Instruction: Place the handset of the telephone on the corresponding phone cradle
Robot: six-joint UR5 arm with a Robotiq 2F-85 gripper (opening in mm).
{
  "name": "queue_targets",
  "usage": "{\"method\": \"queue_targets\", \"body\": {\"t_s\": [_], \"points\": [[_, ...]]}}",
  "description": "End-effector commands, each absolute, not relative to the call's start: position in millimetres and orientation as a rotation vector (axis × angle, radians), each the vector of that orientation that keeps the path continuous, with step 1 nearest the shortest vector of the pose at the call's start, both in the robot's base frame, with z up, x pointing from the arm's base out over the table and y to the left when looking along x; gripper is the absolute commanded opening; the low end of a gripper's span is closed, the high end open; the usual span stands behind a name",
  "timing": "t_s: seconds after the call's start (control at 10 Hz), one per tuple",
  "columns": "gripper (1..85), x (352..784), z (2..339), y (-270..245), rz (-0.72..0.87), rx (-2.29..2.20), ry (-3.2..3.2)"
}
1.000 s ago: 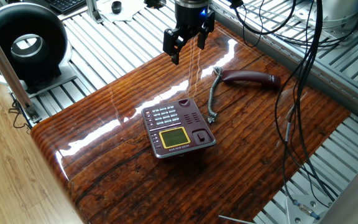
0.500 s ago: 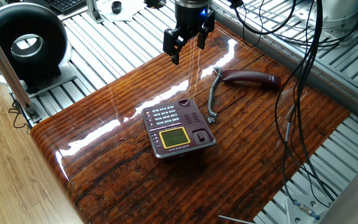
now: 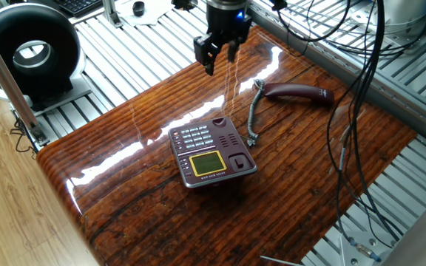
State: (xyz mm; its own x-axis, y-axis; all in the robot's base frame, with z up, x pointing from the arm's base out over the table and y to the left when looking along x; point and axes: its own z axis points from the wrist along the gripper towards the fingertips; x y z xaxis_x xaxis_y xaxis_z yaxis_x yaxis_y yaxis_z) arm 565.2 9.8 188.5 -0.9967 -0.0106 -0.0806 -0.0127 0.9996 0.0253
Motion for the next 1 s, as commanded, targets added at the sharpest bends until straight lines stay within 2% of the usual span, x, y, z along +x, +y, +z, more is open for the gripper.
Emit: {"method": "queue_targets", "body": {"t_s": [0.0,0.9], "points": [[1.7,575,189,14,0.058,-0.018,3.023],[1.7,564,181,-1,-0.034,-0.142,3.073]]}}
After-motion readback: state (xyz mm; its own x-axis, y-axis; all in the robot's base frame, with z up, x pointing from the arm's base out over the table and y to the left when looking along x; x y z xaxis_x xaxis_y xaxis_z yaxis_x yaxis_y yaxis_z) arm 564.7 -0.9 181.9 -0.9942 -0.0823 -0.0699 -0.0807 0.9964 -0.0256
